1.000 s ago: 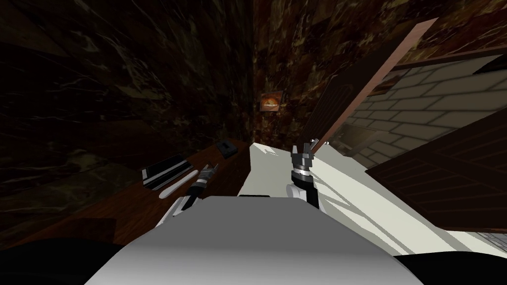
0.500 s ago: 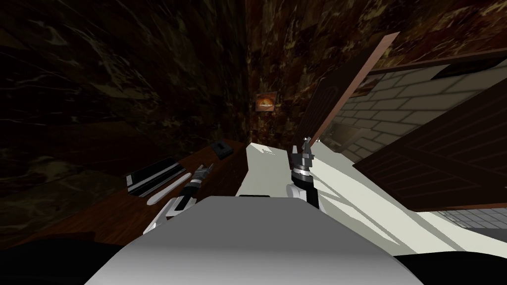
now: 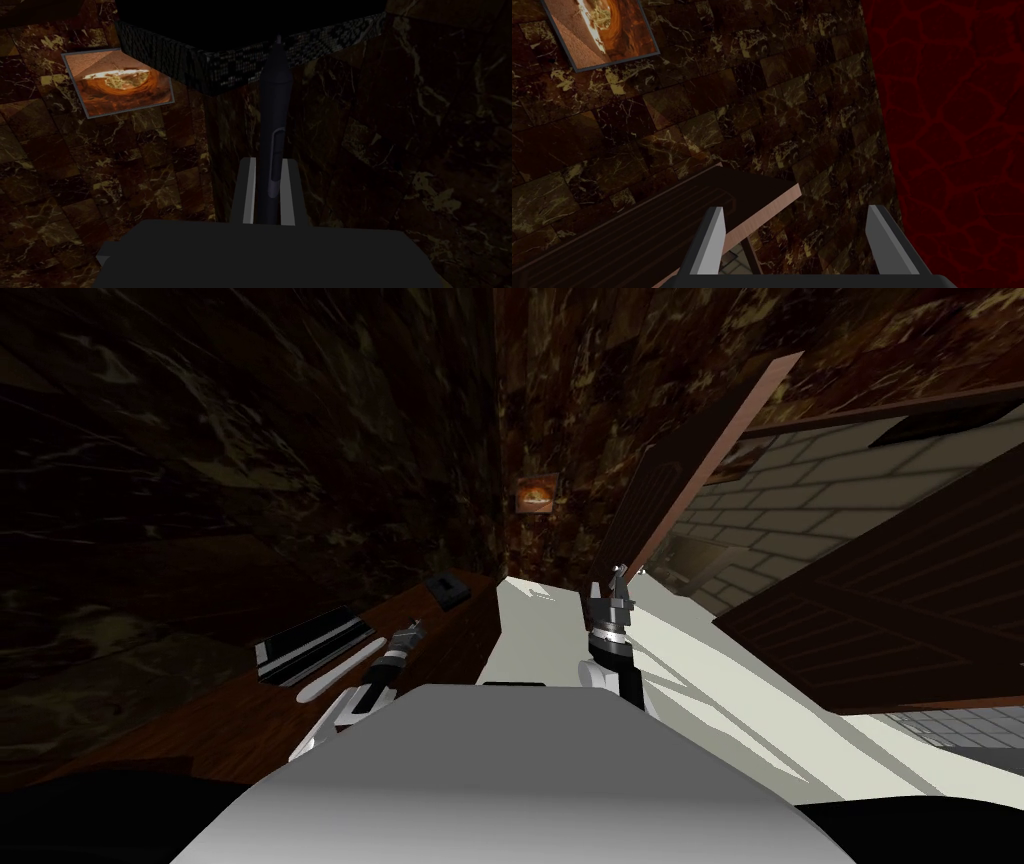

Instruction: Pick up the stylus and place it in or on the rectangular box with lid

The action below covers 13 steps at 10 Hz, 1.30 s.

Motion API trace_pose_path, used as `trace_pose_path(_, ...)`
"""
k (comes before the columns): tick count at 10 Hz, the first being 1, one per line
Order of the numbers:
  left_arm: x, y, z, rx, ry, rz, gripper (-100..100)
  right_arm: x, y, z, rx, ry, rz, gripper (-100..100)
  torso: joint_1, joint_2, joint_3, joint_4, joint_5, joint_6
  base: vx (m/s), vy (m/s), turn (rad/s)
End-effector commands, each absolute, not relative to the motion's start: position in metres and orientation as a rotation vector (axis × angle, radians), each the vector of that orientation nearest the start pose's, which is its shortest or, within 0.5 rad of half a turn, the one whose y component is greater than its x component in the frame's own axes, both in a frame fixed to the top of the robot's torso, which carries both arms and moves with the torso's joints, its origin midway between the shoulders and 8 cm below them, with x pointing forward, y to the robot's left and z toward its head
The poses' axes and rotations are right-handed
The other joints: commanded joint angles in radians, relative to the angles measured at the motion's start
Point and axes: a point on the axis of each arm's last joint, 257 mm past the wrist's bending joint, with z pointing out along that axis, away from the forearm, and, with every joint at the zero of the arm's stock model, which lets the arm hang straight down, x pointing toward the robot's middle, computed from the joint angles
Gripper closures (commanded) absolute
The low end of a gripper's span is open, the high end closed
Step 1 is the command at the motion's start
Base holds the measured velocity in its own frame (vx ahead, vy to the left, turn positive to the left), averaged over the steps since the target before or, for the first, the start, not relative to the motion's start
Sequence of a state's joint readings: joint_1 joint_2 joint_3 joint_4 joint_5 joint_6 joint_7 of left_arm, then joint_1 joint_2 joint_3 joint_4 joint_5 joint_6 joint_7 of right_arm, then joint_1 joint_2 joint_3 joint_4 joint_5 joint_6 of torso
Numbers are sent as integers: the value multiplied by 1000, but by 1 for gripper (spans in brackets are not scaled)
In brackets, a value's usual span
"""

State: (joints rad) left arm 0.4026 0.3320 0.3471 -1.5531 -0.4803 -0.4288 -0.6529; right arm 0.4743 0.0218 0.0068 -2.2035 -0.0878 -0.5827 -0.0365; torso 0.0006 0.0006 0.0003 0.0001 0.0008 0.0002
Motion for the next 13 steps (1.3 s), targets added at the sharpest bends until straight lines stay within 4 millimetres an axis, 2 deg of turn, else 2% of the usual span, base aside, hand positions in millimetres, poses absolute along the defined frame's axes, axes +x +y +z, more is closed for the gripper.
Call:
trace_pose_path(1,380,478,-256,-125,1558,100,100,345,-289,14,720,501,1408,0,0,0,0,0,0,0,0,0,0)
trace_pose_path(2,380,478,-256,-125,1558,100,0,345,-289,14,720,501,1408,0,0,0,0,0,0,0,0,0,0)
trace_pose_path(3,382,456,-262,-105,1564,77,100,345,-289,14,720,501,1408,0,0,0,0,0,0,0,10,53,196)
trace_pose_path(4,383,447,-263,-96,1565,68,100,345,-289,14,720,502,1407,0,3,0,0,-1,1,-2,20,79,226)
trace_pose_path(7,385,400,-265,-55,1565,25,100,345,-289,14,720,502,1407,0,6,0,-1,-2,3,-2,26,80,172)
trace_pose_path(8,385,391,-264,-47,1564,17,100,345,-289,14,720,502,1407,0,6,0,-1,-3,3,-3,15,68,133)
trace_pose_path(9,387,400,-262,-54,1564,22,100,345,-289,14,720,502,1407,0,6,0,-1,-2,3,-2,4,25,11)
trace_pose_path(10,387,399,-262,-52,1563,21,0,345,-289,14,720,501,1408,0,5,0,-1,-3,3,-2,0,0,0)
trace_pose_path(11,396,405,-250,-55,1545,21,100,345,-289,14,720,501,1408,0,4,0,-2,-3,3,-2,18,-29,-237)
trace_pose_path(13,410,410,-233,-62,1514,9,100,345,-289,14,720,501,1408,0,-1,-5,-4,-3,2,1,55,-62,-317)
